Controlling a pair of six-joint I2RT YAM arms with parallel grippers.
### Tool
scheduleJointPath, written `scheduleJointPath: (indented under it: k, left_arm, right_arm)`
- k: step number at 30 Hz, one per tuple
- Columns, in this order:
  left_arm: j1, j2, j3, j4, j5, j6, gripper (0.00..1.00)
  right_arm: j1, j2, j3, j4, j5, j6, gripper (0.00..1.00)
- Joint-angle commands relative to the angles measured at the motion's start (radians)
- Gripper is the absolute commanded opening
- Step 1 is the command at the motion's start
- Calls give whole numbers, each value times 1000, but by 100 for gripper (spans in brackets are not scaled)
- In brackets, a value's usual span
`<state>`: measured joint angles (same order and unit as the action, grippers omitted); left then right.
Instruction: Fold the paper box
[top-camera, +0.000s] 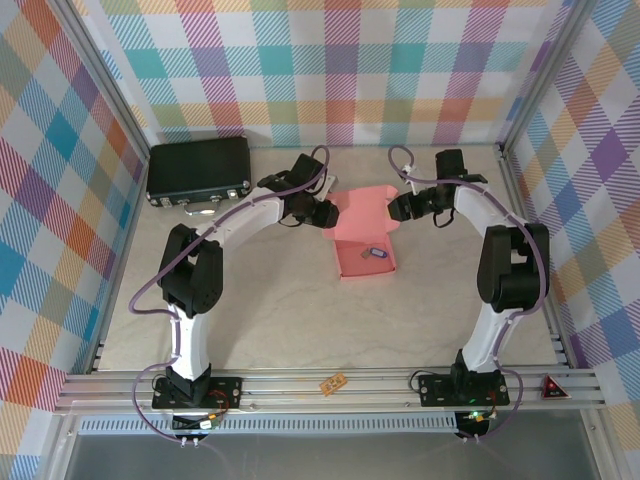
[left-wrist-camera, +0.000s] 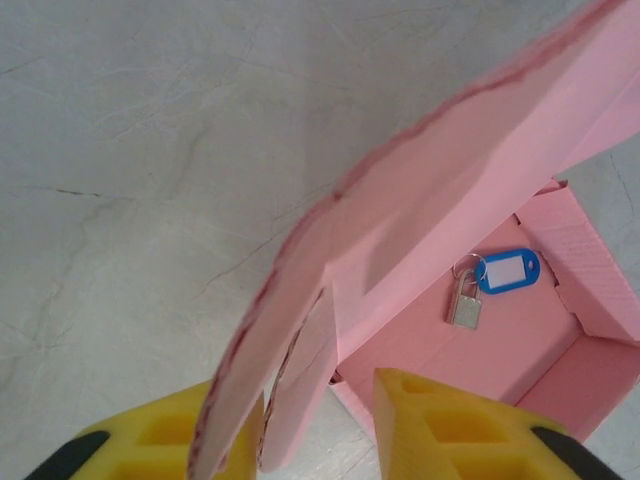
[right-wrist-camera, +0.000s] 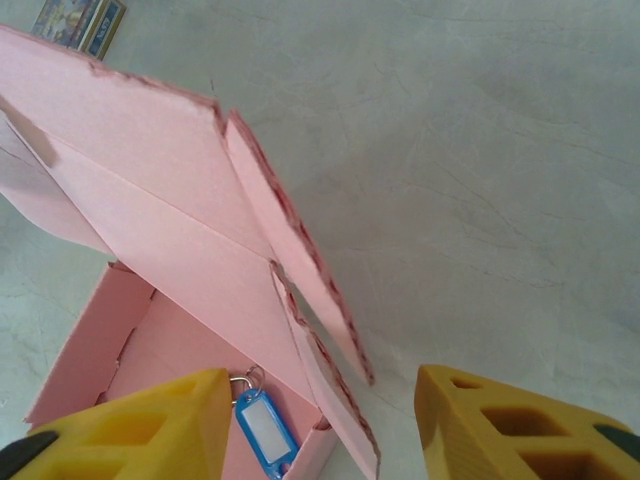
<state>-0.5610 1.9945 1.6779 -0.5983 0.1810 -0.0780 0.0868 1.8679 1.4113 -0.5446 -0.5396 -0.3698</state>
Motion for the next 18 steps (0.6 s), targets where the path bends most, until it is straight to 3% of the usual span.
scheduleJointPath:
  k: [1, 8, 18]
  left_arm:
    - [9, 22, 20, 3, 18, 16, 29]
    - [9, 30, 40, -4, 22, 14, 18]
    - [9, 36, 49, -1, 8, 16, 12]
  right_arm:
    - [8, 2, 31, -33, -21, -27, 47]
    - [16, -45, -10, 8, 25, -9, 33]
    - [34, -84, -50, 31, 75, 1, 22]
